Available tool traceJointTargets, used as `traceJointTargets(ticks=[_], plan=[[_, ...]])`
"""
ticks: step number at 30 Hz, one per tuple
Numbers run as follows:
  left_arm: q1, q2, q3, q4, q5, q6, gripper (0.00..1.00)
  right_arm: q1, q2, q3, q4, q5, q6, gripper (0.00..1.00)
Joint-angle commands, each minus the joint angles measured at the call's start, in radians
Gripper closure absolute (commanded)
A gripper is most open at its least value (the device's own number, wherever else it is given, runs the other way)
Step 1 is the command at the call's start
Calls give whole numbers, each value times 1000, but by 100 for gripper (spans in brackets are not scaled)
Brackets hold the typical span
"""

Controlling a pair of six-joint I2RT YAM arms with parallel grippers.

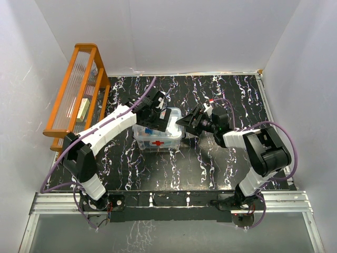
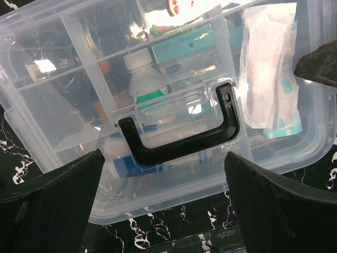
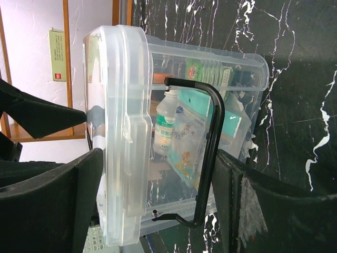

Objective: Organize the medicine kit

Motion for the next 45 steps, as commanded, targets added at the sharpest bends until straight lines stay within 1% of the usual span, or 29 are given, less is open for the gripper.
traceJointTargets(ticks=[1, 9, 12, 15, 17, 24, 28, 33, 45], plan=[[33, 68, -89, -112, 78, 18, 2, 12, 11, -12, -136, 37, -74, 35], [48, 66, -108, -86, 89, 22, 2, 15, -72, 15, -337, 153, -134, 49], [51, 64, -118, -74, 91, 26, 2, 22, -118, 37, -441, 232, -153, 53], [52, 59, -127, -63, 93, 31, 2, 37, -143, 71, -543, 270, -156, 58], [54, 57, -134, -55, 96, 34, 2, 49, -163, 98, -600, 314, -191, 62], [60, 54, -155, -29, 113, 35, 2, 95, -208, 193, -794, 473, -229, 68], [62, 54, -159, -24, 113, 37, 2, 129, -221, 229, -837, 516, -243, 72], [63, 48, -170, -15, 115, 38, 2, 162, -216, 268, -876, 542, -248, 79], [65, 38, -210, 9, 125, 30, 2, 245, -200, 364, -992, 688, -272, 93]])
